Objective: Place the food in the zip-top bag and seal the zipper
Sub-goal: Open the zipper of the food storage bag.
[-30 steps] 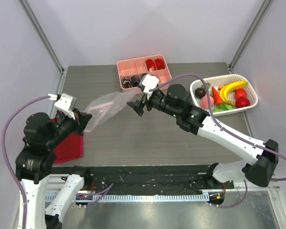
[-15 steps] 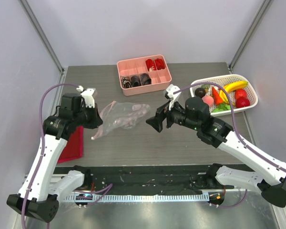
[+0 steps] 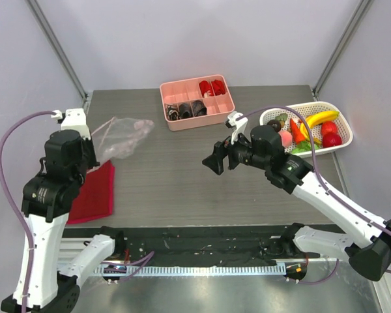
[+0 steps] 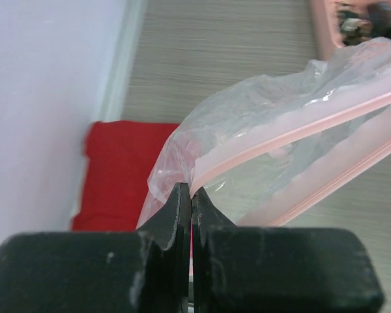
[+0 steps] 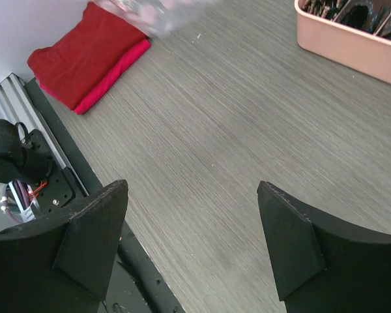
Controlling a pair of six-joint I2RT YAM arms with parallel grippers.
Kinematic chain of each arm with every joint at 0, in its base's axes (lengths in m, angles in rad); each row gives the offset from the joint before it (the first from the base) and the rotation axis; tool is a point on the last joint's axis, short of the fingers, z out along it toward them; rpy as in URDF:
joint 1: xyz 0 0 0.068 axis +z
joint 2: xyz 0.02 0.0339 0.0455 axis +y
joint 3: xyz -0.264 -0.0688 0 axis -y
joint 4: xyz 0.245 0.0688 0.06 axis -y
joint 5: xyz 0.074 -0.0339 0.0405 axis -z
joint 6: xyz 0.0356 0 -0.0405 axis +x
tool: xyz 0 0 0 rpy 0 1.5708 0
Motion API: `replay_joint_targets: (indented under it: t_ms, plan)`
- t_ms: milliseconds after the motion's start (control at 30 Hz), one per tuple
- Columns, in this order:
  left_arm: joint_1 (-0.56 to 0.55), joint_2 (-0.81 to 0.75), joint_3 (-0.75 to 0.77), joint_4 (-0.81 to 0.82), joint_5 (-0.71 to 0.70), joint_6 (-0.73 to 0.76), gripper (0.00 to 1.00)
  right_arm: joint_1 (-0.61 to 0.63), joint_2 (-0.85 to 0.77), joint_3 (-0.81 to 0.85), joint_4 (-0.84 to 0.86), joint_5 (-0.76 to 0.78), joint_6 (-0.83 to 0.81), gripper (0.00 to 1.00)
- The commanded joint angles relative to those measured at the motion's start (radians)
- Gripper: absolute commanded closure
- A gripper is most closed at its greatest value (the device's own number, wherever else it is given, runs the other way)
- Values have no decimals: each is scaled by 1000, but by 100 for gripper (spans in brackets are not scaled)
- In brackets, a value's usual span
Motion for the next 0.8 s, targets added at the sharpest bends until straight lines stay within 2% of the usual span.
replay_joint_targets:
  t_ms: [0,100,233,367,400,533,567,700,767]
  plan:
    - [2,48,-21,-58,-216,114,100,-21,13,45,14,-33,36,15]
    - [4,95,-96,-29,-126,101,100,-30,19,36,12,-51,52,15]
    - [-32,236,-134,-17,44,-35,100,-81,20,25,6,-91,93,15]
    - [-44,407,-114,57,354,-144,100,-135,17,6,3,-183,156,15]
    - [-46,428,-114,80,487,-168,100,-144,16,-3,2,-194,167,15]
    - [-65,467,-145,248,673,-367,100,-161,23,-15,9,-219,211,15]
    - [-81,471,-146,285,680,-438,100,-164,28,-15,12,-217,220,15]
    - [-208,507,-101,388,668,-547,100,-165,57,-29,71,-232,312,15]
    - [-234,542,-84,413,681,-587,100,-164,77,-38,133,-231,354,15]
